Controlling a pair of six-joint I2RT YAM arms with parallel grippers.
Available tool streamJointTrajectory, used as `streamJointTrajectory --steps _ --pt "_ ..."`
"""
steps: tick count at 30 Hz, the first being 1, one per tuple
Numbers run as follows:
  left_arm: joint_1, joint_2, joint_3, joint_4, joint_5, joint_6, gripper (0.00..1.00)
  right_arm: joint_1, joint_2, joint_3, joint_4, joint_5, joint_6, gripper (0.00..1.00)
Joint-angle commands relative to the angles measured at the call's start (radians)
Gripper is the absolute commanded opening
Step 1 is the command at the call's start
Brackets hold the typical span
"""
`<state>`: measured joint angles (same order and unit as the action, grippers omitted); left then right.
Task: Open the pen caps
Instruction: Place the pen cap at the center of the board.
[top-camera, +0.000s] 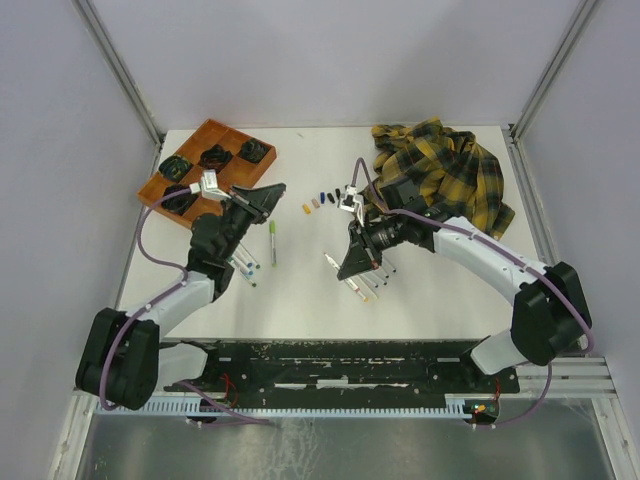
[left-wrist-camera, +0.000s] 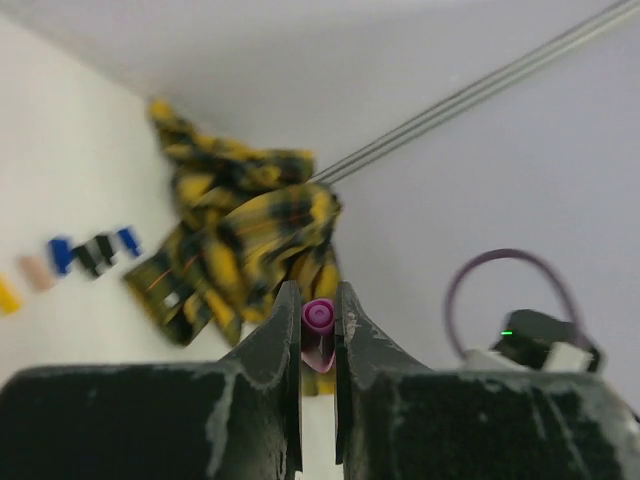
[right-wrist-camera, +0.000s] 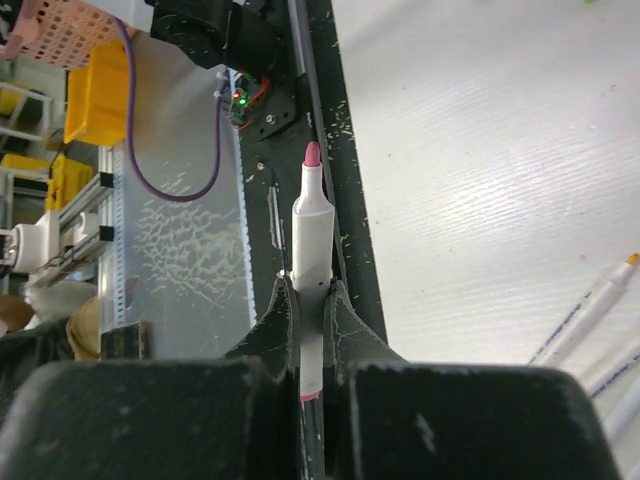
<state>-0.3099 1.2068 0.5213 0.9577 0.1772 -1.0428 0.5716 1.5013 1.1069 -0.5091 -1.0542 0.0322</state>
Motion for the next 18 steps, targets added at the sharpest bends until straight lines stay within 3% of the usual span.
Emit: streamJointTrajectory --steps 1,5,10,18 --pt "-0.004 0.008 -0.02 -0.263 -0.098 0.079 0.03 -0.001 -0.053 0.033 -0.008 0.119 -0.034 0.0" --pt "-0.021 0.099 0.055 -0.516 -0.19 0.081 0.03 -0.001 -0.035 0.036 -0.013 0.124 -0.032 0.0" --pt "-0.08 0.273 0.27 -0.856 -0.376 0.109 0.03 -0.001 -0.02 0.044 -0.026 0.123 -0.035 0.0" --pt "-0.125 0.574 0.606 -1.111 -0.483 0.173 0.03 -0.002 -0.011 0.05 -0.035 0.125 -0.038 0.0"
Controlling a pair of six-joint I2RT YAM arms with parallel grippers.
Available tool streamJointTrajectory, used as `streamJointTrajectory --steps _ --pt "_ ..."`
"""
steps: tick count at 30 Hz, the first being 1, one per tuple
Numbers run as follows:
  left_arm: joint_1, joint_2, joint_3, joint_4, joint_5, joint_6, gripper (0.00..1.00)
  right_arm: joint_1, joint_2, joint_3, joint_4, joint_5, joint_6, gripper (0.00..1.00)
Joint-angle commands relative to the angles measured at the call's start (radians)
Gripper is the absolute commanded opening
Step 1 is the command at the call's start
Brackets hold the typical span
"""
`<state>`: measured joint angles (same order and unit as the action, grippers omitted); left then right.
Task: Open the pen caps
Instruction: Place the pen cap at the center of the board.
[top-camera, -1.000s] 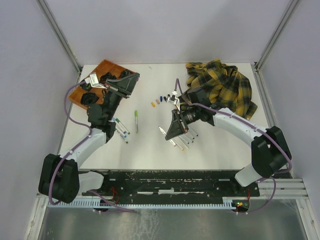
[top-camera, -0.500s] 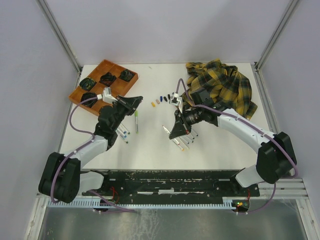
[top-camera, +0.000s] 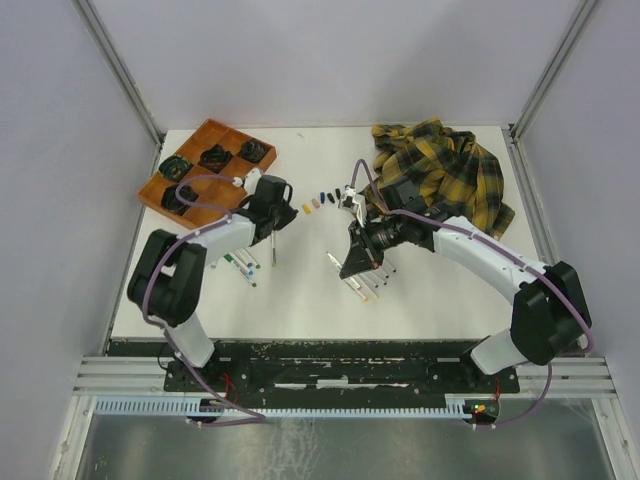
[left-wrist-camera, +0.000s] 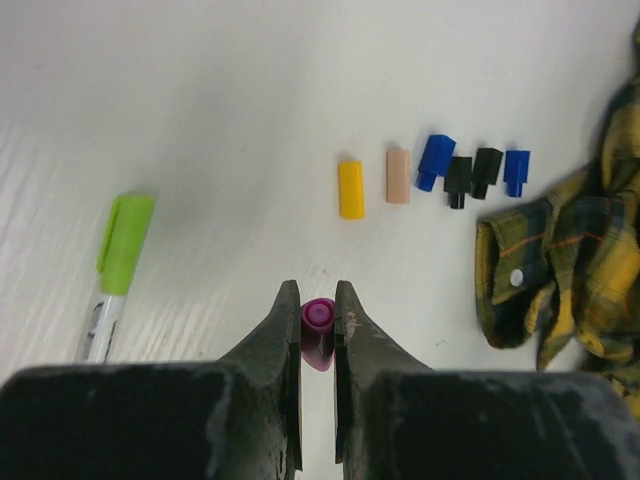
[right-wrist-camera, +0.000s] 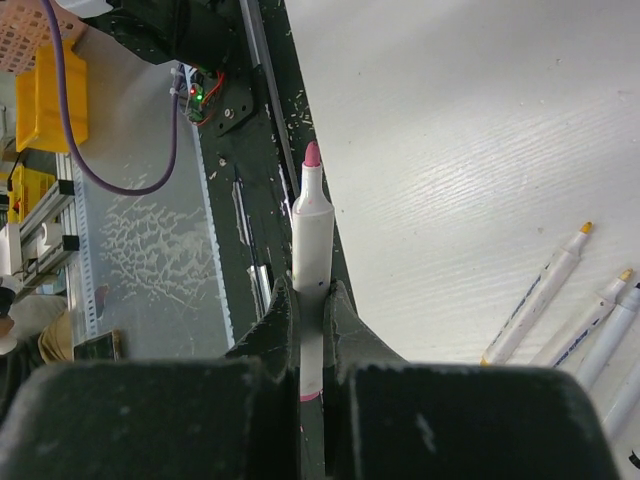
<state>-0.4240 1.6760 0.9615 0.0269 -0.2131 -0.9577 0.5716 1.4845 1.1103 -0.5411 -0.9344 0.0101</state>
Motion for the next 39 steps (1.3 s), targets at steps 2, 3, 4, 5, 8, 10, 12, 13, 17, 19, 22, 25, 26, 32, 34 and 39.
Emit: streamJointTrajectory --steps 2,3,4,5,8,10,12,13,17,19,22,25,26,32,34,39 --pt "-0.014 0.171 0.242 -0.243 -0.091 0.111 0.03 -0.002 0.007 0.048 -0.005 0.006 -0.018 0.0" --pt "-0.015 0.198 0.274 -0.26 -0.089 0.118 0.03 -0.002 0.006 0.05 -0.006 0.007 -0.019 0.01" --pt "-0.018 0.221 0.298 -0.268 -0.087 0.125 0.03 -0.002 0.005 0.049 -0.008 0.007 -0.019 0.01" --pt "-0.02 0.237 0.315 -0.27 -0.084 0.127 0.03 -0.002 0.005 0.05 -0.009 0.007 -0.02 0.01" --pt "-0.02 0.276 0.355 -0.277 -0.076 0.13 0.06 -0.003 0.005 0.051 -0.012 0.006 -0.022 0.01" --pt "-0.02 0.302 0.38 -0.291 -0.077 0.134 0.09 -0.003 0.004 0.053 -0.015 0.005 -0.025 0.01" --pt "-0.02 0.322 0.401 -0.301 -0.075 0.139 0.11 -0.003 0.004 0.055 -0.016 0.005 -0.025 0.01" --pt "-0.021 0.333 0.411 -0.305 -0.071 0.142 0.13 -0.004 0.004 0.056 -0.016 0.005 -0.025 0.01" --pt "-0.019 0.36 0.437 -0.318 -0.063 0.149 0.2 -0.003 0.005 0.055 -0.016 0.004 -0.025 0.01" --pt "-0.021 0.365 0.442 -0.318 -0.069 0.15 0.26 -0.003 0.005 0.055 -0.017 0.005 -0.025 0.01" --pt "-0.02 0.369 0.445 -0.319 -0.071 0.151 0.35 -0.005 0.005 0.055 -0.017 0.005 -0.025 0.01" --pt "-0.018 0.373 0.447 -0.32 -0.066 0.153 0.36 -0.005 0.005 0.055 -0.017 0.005 -0.024 0.01" --pt "-0.019 0.375 0.449 -0.32 -0.065 0.154 0.36 -0.005 0.005 0.055 -0.018 0.005 -0.025 0.01" --pt "-0.019 0.371 0.454 -0.318 -0.059 0.152 0.37 -0.004 0.004 0.055 -0.018 0.005 -0.024 0.01" --pt "-0.019 0.363 0.456 -0.318 -0.056 0.154 0.37 -0.005 0.006 0.054 -0.019 0.005 -0.024 0.01" --pt "-0.019 0.316 0.454 -0.318 -0.045 0.165 0.38 -0.004 0.011 0.054 -0.02 0.004 -0.028 0.01"
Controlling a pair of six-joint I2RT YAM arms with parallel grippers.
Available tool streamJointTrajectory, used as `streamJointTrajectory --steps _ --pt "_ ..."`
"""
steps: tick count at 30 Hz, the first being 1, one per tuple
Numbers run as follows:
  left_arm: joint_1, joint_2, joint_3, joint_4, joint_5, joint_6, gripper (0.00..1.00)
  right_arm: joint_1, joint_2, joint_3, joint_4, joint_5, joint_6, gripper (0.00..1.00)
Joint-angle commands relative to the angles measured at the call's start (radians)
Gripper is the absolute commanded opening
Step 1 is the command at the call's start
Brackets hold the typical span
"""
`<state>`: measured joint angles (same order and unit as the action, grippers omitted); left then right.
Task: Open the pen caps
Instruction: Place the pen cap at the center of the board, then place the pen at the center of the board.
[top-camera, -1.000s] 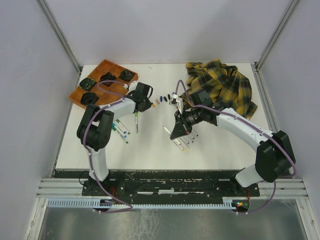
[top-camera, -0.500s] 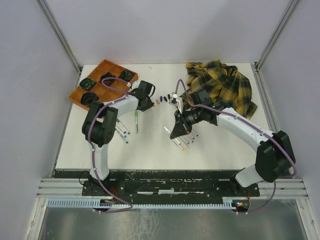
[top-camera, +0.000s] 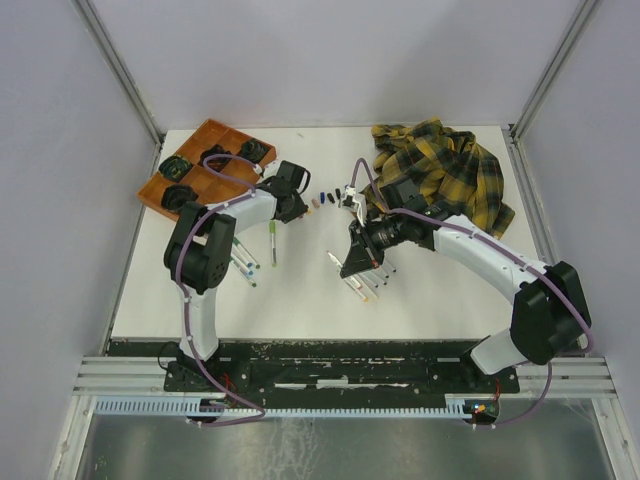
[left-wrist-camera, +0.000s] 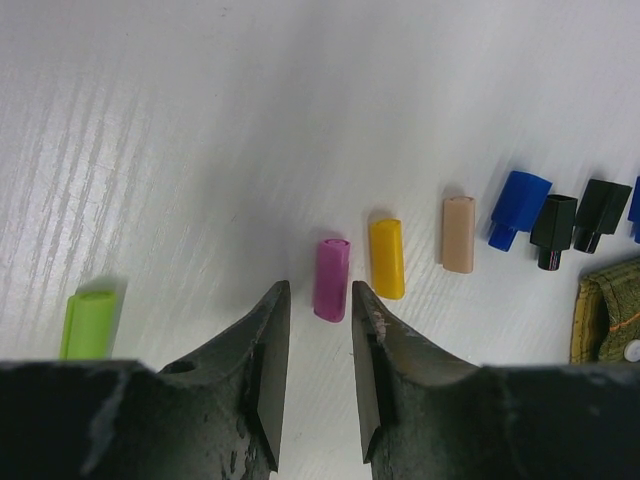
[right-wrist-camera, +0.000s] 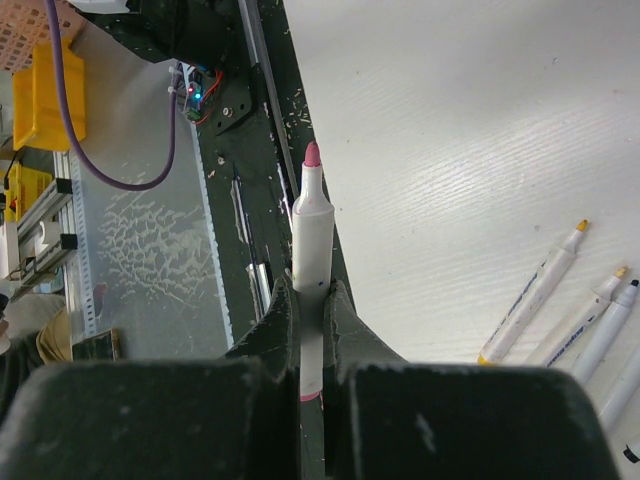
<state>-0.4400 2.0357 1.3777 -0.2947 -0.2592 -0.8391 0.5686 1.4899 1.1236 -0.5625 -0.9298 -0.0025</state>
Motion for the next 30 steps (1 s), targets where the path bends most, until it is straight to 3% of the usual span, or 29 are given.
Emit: streamJointTrajectory --steps 1,10,16,20,27,30 --pt "-0.003 -0.06 0.035 0.002 0.002 0.05 0.38 -0.001 0.006 0.039 0.0 0.003 -0.017 0.01" --pt "-0.002 -0.321 -0.148 0.118 0.058 0.089 0.37 0.029 0.056 0.039 -0.029 0.108 -0.044 0.01" --pt "0.001 -0.584 -0.43 0.351 0.111 0.155 0.37 0.096 0.121 0.057 -0.06 0.287 -0.037 0.01" --pt "0.004 -0.777 -0.634 0.472 0.121 0.194 0.44 0.152 0.181 0.09 -0.099 0.4 -0.003 0.01" --pt "0.006 -1.06 -0.846 0.5 0.08 0.218 0.52 0.245 0.212 0.086 -0.078 0.687 0.138 0.01" --pt "0.007 -1.144 -0.917 0.502 0.08 0.2 0.52 0.272 0.229 0.084 -0.069 0.73 0.191 0.02"
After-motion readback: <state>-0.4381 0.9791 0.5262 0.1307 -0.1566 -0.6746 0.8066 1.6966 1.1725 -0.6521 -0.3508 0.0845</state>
